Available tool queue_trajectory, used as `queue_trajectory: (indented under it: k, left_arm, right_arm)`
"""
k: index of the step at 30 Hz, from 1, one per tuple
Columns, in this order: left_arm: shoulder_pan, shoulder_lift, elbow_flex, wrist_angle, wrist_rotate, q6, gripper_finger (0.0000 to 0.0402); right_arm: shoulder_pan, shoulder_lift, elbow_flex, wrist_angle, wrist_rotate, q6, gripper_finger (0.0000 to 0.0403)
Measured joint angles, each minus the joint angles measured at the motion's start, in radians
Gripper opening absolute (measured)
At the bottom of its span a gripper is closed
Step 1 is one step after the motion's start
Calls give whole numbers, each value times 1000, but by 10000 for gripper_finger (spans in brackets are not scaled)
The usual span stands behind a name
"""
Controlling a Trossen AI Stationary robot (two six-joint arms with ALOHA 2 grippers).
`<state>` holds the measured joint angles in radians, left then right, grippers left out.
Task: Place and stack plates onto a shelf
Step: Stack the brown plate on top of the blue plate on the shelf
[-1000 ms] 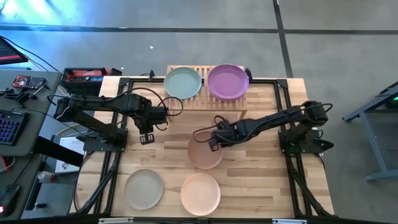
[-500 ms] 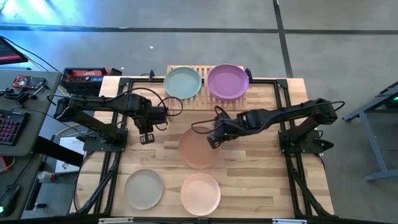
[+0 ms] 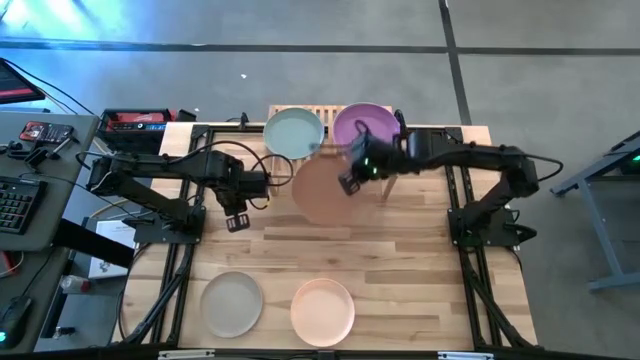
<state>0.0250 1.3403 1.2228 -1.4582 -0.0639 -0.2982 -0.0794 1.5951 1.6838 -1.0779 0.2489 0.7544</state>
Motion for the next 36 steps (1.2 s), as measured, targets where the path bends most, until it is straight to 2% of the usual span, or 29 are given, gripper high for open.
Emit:
queue_trajectory:
  k: [10,19,29,36]
  left_arm:
    - [0,0,0,39,0,-54,65]
    - [1,0,0,162,0,-118,65]
    - [1,0,0,210,-7,-103,65]
    - [1,0,0,211,-30,-48,65]
  right_arm:
    - [-243,0,119,-1,-60,-254,0]
    - [-420,1,115,153,-133,-291,0]
    - [-446,60,115,480,-154,-216,0]
    - [-413,136,115,575,-149,-152,0]
